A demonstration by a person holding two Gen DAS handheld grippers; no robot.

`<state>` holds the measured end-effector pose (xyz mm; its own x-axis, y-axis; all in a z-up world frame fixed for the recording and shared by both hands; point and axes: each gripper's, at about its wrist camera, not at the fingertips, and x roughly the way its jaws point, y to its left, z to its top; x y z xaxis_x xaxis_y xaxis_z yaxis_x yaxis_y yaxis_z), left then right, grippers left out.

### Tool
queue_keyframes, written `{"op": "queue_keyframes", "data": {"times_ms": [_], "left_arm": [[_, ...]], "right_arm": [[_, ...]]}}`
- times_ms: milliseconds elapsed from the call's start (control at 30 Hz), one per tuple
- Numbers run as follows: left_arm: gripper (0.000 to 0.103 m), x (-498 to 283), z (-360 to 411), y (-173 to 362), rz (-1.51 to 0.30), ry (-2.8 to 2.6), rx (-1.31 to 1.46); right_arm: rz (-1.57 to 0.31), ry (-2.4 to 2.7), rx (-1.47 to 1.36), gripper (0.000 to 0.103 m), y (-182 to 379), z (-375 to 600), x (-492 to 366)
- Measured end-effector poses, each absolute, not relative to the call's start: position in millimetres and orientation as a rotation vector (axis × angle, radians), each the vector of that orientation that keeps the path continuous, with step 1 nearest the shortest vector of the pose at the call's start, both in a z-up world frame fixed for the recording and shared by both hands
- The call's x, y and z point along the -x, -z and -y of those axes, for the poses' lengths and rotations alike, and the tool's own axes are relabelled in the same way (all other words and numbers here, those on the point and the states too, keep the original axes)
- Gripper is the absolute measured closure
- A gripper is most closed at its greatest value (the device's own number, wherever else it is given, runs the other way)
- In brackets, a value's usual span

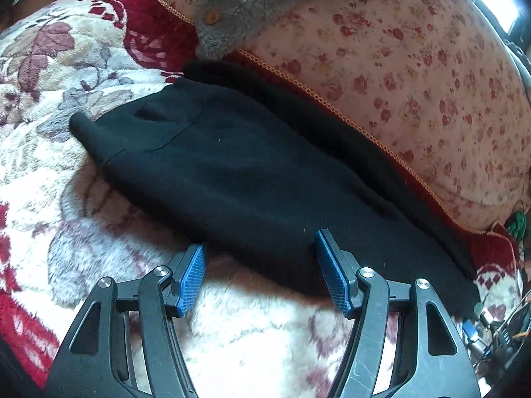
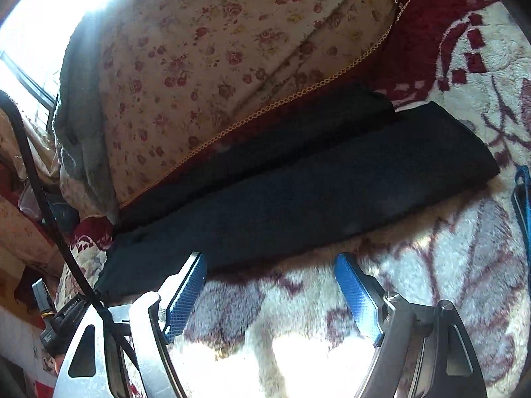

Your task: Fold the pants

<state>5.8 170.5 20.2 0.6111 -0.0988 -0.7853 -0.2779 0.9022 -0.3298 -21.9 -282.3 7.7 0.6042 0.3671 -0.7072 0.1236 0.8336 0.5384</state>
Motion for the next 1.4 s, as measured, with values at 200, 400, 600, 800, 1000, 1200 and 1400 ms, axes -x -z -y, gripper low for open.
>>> {"op": "queue_keyframes", "data": {"times_ms": [200,400,600,800,1000,1200,1400], "left_arm": [[0.039,-21.9,-169.4,-18.0,-0.929,-0.112,0.449],[0.040,-29.7,-166.4,-15.6,-0.937,-0.124,0.426],[0.084,-32.7,-173.2,-17.3,-0.949,-0.138,0.417],[0.093,-21.4,-169.0,-36.9,-0.897,-0.106,0.361],[0.095,-10.9,-172.7,-54.9,-0.859,-0.095,0.356],[0.095,14.2,-185.0,-66.9,-0.856,-0.078,0.334],[0.095,50.7,-204.0,-69.7,-0.884,-0.066,0.323]], "right_arm": [[-0.862,-0.153,-0.655,0.024,-3.9,292.1,7.3],[-0.841,-0.125,-0.688,0.051,1.5,301.6,-0.5],[-0.834,-0.155,-0.758,0.079,10.7,313.1,-1.1],[-0.820,-0.181,-0.639,0.088,-6.3,302.1,4.8],[-0.815,-0.201,-0.583,0.093,-16.8,296.0,6.7],[-0.817,-0.245,-0.555,0.094,-29.0,286.8,23.4],[-0.843,-0.308,-0.534,0.094,-37.8,270.0,58.3]]}}
